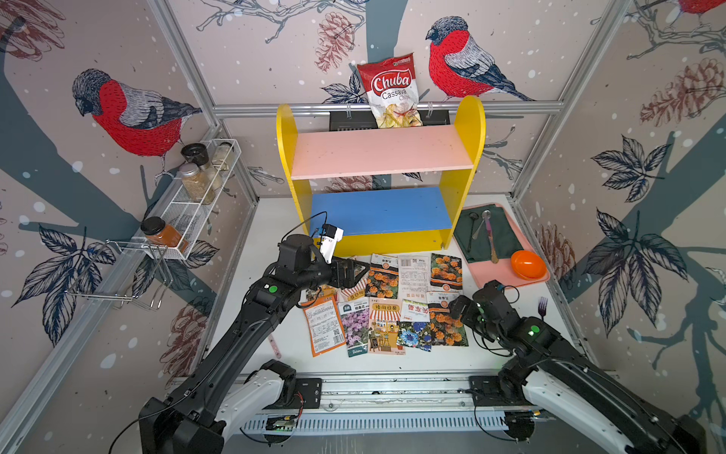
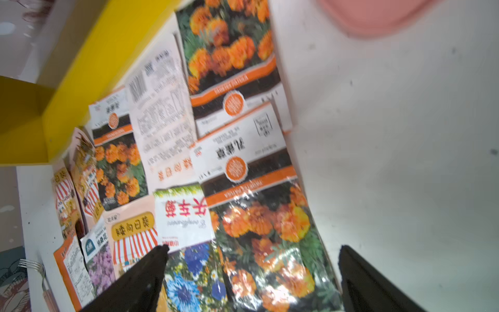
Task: Take the seed bag off the shelf
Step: Reset both arms
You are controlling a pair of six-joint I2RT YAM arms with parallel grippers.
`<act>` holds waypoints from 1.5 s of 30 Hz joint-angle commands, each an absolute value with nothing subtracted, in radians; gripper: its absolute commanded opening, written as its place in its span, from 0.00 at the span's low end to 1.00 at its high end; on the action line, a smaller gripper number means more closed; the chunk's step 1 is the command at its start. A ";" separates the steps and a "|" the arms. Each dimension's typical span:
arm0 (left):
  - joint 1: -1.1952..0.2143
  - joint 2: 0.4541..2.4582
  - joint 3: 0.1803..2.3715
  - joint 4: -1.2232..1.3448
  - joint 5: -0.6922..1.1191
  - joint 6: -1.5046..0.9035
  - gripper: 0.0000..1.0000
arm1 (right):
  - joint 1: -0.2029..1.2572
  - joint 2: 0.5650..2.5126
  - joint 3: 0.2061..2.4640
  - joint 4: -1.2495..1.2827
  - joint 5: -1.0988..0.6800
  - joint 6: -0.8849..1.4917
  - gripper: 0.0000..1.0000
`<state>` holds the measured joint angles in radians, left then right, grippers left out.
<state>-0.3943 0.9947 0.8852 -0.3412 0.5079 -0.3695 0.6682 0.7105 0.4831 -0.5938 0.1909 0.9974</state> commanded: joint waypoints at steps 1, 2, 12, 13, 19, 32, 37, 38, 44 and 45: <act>-0.393 1.023 0.910 -0.302 0.370 -0.404 0.98 | 0.649 0.762 0.540 -0.483 0.340 0.882 1.00; -0.393 1.034 0.917 -0.297 0.338 -0.411 0.97 | 0.637 0.782 0.558 -0.456 0.344 0.850 1.00; -0.393 1.062 0.933 -0.265 0.042 -0.438 0.97 | 0.352 0.863 0.647 -0.206 0.168 0.559 1.00; -0.393 1.053 0.919 -0.249 0.014 -0.439 0.97 | 0.301 0.867 0.647 -0.172 0.108 0.534 1.00; -0.393 1.030 0.863 -0.216 -0.140 -0.414 0.97 | 0.080 0.944 0.649 -0.028 -0.055 0.423 1.00; -0.201 1.021 0.676 -0.010 -0.359 -0.391 0.96 | -0.144 1.121 0.547 0.435 -0.169 0.276 1.00; -0.151 1.057 0.597 0.144 -0.484 -0.279 0.96 | -0.144 1.189 0.509 0.575 -0.080 0.207 1.00; -0.128 1.062 0.580 0.180 -0.483 -0.267 0.96 | -0.146 1.194 0.497 0.601 -0.060 0.199 1.00; 0.024 1.147 0.479 0.432 -0.267 -0.158 0.97 | -0.144 1.231 0.414 0.799 -0.018 0.143 1.00; 0.029 1.169 0.467 0.485 -0.251 -0.123 0.97 | -0.144 1.244 0.398 0.839 -0.018 0.129 1.00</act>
